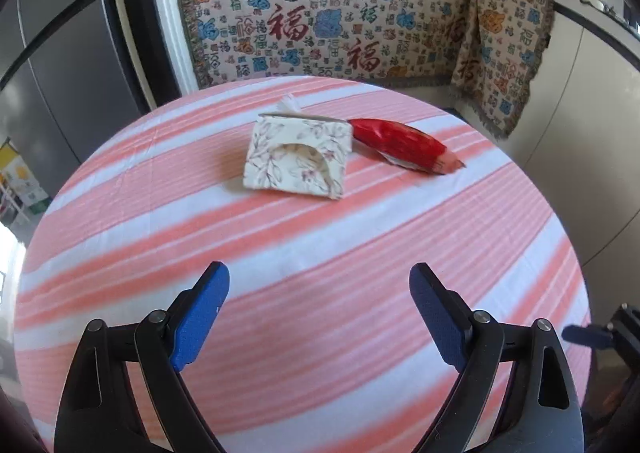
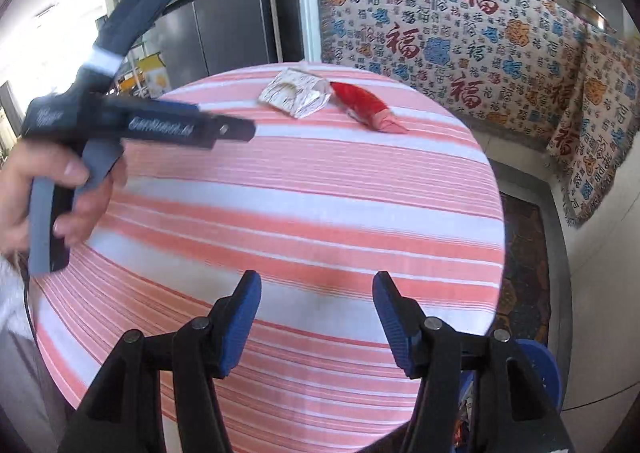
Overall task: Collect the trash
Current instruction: 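Move both tools back over the table toward the beige wrapper and red packet, then grasp the beige floral paper wrapper with the left tool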
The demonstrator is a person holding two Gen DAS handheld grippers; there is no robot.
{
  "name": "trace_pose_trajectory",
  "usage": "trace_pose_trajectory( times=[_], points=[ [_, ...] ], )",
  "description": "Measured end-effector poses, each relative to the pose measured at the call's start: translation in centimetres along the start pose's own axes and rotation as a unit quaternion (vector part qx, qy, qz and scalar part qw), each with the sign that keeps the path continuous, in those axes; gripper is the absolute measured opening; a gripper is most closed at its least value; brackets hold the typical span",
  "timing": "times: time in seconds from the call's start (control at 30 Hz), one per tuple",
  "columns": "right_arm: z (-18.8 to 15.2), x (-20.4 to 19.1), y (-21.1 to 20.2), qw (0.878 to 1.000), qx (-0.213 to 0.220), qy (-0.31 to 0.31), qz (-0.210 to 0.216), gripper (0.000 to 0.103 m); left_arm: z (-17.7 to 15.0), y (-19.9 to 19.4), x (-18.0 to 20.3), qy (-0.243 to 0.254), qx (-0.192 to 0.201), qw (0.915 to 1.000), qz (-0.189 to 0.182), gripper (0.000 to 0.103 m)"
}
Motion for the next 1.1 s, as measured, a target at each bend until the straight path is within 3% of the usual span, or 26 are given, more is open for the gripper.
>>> trace_pose_trajectory(
  times=[0.13, 0.27, 0.4, 0.6, 0.83, 0.93, 0.97, 1.1],
  points=[
    [0.4, -1.9, 1.8, 0.999, -0.021, -0.026, 0.007, 0.062, 1.8, 2.1, -0.1, 0.015, -0.031, 0.9978, -0.057, 0.092],
    [0.6, -3.1, 2.5, 0.999, -0.016, -0.036, 0.008, 0.062, 4.1, 3.3, 0.5, 0.033, -0.021, 0.9969, -0.069, 0.093],
    [1.0, -3.3, 3.1, 0.999, -0.011, -0.034, 0.007, 0.062, 5.8, 5.1, 0.8, 0.048, -0.036, 0.9939, -0.092, 0.093],
    [1.1, -3.4, 3.4, 0.999, -0.003, -0.038, 0.007, 0.063, 6.7, 7.6, 1.4, 0.078, -0.035, 0.9944, -0.062, 0.097],
    [1.0, -3.4, 3.3, 0.999, 0.003, -0.04, 0.009, 0.064, 7.7, 8.3, -0.5, 0.033, -0.025, 0.9972, -0.063, 0.094],
    [1.2, -3.2, 3.5, 0.999, 0.002, -0.039, 0.008, 0.064, 7.1, 7.4, -0.3, 0.039, -0.02, 0.9965, -0.072, 0.081],
    [1.2, -3.2, 3.5, 0.999, 0.003, -0.038, 0.008, 0.064, 6.8, 7.1, -0.1, 0.045, -0.024, 0.9962, -0.07, 0.066],
    [1.2, -3.2, 3.5, 0.999, 0.005, -0.038, 0.008, 0.064, 5.0, 5.5, -0.3, 0.055, -0.036, 0.9954, -0.07, 0.06]
  ],
)
Point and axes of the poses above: each gripper's, at about its wrist camera, not at the fingertips, and y roughly the way its jaws point, x to its right, z to its top, the point moved 2 cm from there along y, roughly the way its jaws point, and after that the axes turned 9 degrees about -y, right-handed, at the moved point
